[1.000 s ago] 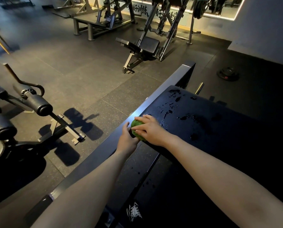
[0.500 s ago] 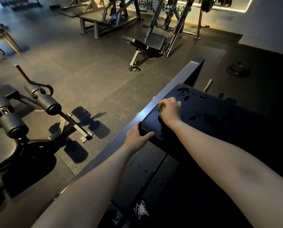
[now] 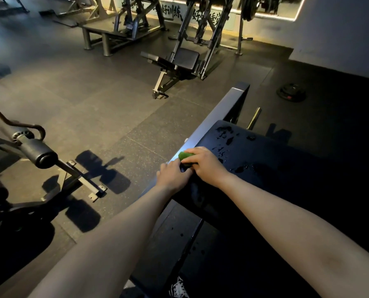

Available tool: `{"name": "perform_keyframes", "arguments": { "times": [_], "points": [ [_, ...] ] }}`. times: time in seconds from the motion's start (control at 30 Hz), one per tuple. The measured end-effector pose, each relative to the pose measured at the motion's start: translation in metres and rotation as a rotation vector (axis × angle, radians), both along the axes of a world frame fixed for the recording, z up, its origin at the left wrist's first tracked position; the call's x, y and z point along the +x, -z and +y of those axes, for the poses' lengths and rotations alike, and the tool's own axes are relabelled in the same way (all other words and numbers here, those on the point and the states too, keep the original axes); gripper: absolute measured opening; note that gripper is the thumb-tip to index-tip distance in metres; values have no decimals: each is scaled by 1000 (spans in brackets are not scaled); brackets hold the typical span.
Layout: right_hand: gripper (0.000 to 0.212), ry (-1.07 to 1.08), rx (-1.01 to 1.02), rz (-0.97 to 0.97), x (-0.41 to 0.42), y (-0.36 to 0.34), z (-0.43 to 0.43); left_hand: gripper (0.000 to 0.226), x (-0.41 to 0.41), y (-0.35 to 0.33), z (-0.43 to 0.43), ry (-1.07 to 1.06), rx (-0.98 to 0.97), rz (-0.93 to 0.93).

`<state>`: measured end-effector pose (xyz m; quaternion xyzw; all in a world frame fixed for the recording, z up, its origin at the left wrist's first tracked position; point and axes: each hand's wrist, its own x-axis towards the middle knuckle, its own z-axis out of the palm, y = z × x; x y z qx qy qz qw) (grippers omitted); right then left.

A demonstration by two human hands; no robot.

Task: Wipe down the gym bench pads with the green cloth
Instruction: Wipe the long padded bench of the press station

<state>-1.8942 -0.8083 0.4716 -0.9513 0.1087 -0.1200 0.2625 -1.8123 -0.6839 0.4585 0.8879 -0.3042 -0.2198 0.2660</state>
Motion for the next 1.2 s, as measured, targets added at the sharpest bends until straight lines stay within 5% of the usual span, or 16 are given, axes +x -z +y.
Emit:
{"name": "perform_keyframes", "arguments": {
  "times": [0.17, 0.37, 0.6, 0.73, 1.2],
  "points": [
    [35, 233, -52, 34, 29, 4, -82, 55, 18, -1, -46, 93, 32, 25],
    [33, 459, -6, 27, 39, 12, -119, 41, 34, 0, -85, 136, -4, 165],
    [37, 63, 37, 96, 28, -6, -84, 41, 35, 6, -89, 108, -135, 121],
    [35, 169, 21, 68, 37, 6, -120, 65, 29, -3, -95, 114, -23, 61],
    [43, 526, 209, 46, 65, 9, -198, 60, 24, -6, -142, -10, 38, 13]
  ]
}}
